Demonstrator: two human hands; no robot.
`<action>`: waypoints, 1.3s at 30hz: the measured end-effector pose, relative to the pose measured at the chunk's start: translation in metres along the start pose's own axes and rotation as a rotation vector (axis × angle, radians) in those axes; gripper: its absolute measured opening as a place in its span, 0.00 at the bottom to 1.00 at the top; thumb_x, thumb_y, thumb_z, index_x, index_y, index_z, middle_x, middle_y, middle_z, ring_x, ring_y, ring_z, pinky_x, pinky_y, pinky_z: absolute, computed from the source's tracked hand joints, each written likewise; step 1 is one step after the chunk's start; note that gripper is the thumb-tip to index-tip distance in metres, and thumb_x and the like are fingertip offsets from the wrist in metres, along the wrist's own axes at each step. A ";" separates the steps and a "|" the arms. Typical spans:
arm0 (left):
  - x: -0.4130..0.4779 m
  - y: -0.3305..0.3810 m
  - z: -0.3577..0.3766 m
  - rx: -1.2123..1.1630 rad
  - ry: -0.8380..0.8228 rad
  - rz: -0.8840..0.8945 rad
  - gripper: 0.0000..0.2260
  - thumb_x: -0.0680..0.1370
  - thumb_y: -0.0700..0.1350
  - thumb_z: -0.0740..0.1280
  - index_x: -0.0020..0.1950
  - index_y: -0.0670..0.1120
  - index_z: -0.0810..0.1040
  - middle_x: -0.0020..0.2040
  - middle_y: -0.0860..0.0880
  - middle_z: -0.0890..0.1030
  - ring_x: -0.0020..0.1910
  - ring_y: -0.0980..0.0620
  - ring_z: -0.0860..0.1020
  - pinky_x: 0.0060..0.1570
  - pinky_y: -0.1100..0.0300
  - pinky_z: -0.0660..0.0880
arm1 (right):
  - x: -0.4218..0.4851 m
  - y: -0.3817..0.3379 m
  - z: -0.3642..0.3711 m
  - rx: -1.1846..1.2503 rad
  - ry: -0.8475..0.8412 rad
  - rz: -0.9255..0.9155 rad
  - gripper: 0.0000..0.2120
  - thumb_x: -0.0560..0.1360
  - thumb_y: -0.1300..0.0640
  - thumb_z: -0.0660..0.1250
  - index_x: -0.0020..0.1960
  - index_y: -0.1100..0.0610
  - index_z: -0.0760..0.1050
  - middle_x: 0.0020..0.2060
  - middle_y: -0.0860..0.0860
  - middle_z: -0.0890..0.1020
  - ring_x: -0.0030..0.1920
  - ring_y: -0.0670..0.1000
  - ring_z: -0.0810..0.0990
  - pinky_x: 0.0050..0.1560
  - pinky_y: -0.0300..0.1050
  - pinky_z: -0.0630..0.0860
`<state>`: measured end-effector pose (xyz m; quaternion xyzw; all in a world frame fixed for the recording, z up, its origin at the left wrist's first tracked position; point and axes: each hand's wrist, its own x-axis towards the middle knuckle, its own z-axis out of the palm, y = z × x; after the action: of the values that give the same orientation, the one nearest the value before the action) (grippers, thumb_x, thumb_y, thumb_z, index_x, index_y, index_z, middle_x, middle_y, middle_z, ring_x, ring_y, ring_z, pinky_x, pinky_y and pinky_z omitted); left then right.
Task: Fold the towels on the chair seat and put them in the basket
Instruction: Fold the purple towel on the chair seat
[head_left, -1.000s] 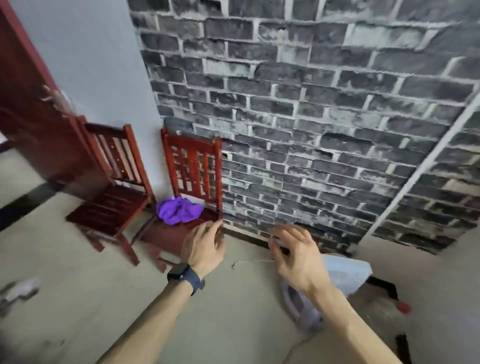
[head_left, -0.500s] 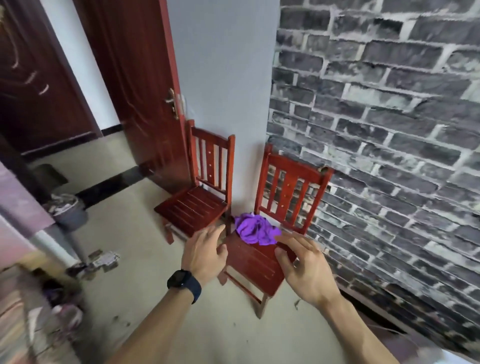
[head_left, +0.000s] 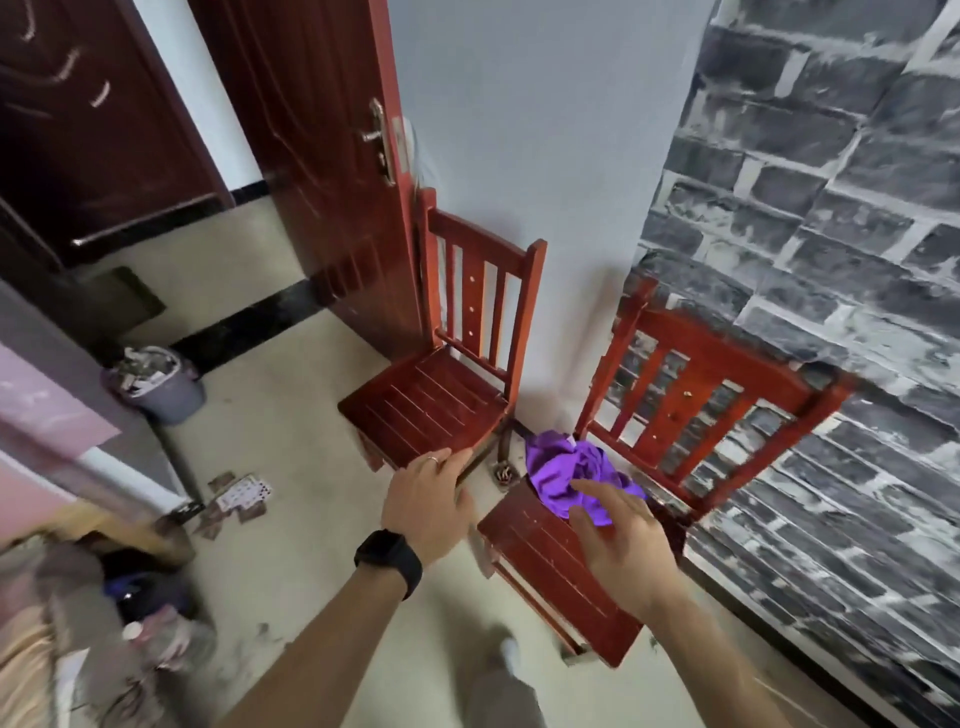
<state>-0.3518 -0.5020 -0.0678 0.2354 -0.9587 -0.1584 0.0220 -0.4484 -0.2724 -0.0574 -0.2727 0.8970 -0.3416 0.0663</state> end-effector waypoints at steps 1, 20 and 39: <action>0.017 -0.007 0.006 0.012 -0.038 -0.009 0.22 0.79 0.52 0.60 0.74 0.54 0.67 0.70 0.51 0.74 0.70 0.49 0.70 0.68 0.52 0.68 | 0.016 0.005 0.010 0.003 -0.028 0.052 0.13 0.77 0.53 0.68 0.61 0.52 0.81 0.55 0.47 0.84 0.59 0.52 0.79 0.59 0.40 0.70; 0.276 -0.121 0.140 0.211 -0.667 0.176 0.24 0.78 0.51 0.60 0.75 0.55 0.64 0.73 0.51 0.70 0.73 0.50 0.65 0.69 0.50 0.66 | 0.215 0.083 0.179 0.058 -0.371 0.846 0.20 0.79 0.49 0.64 0.69 0.53 0.73 0.63 0.55 0.81 0.64 0.59 0.78 0.62 0.50 0.72; 0.395 -0.251 0.357 0.474 -0.951 0.468 0.33 0.81 0.62 0.53 0.79 0.58 0.39 0.79 0.51 0.33 0.79 0.43 0.41 0.75 0.38 0.49 | 0.274 0.229 0.377 0.161 0.148 1.436 0.30 0.80 0.50 0.64 0.77 0.57 0.57 0.64 0.68 0.73 0.64 0.68 0.73 0.62 0.58 0.69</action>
<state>-0.6326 -0.7891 -0.4986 -0.0815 -0.8990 -0.0185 -0.4299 -0.6659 -0.4948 -0.4739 0.4129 0.8290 -0.2964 0.2331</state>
